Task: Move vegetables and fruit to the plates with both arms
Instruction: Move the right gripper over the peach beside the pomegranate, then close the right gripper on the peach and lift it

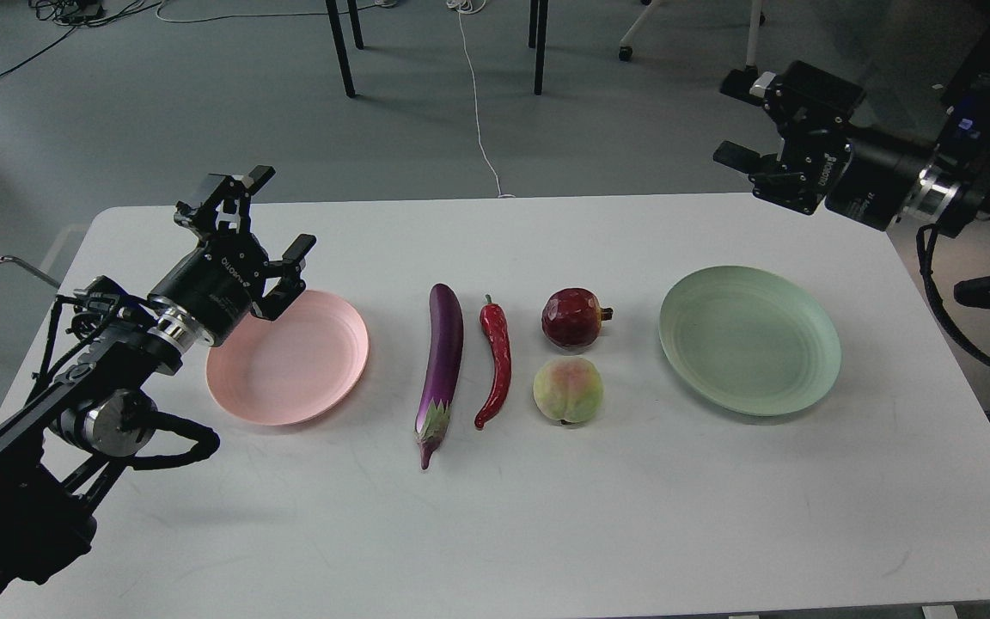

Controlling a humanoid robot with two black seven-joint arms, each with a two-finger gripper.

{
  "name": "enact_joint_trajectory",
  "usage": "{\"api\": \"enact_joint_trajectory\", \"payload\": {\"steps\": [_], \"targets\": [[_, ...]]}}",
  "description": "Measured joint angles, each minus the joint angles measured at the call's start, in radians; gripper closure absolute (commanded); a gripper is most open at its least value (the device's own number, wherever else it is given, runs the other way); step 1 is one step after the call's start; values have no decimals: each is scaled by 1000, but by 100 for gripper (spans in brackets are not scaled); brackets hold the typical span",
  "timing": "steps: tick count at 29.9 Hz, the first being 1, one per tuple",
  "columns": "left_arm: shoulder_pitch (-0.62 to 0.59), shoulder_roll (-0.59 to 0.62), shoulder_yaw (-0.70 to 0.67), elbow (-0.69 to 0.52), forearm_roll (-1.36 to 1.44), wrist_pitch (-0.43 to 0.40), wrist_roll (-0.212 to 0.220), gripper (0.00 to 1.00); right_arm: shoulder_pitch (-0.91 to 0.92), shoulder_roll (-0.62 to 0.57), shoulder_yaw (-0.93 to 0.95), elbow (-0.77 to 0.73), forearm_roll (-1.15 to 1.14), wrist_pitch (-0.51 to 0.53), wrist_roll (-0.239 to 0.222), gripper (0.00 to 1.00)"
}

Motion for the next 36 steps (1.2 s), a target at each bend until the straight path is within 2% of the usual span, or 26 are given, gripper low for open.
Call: {"api": "enact_joint_trajectory", "payload": {"steps": [6, 13, 24, 36], "targets": [[4, -1, -4, -57, 0, 4, -1, 1, 306, 150, -356, 85, -359, 0, 0, 1], [10, 3, -18, -82, 0, 9, -1, 1, 378, 352, -546, 90, -655, 0, -1, 1], [12, 7, -41, -84, 0, 11, -1, 1, 369, 567, -704, -56, -694, -78, -1, 1], [26, 8, -60, -84, 0, 8, -2, 1, 337, 618, -750, -112, -696, -125, -1, 2]]}}
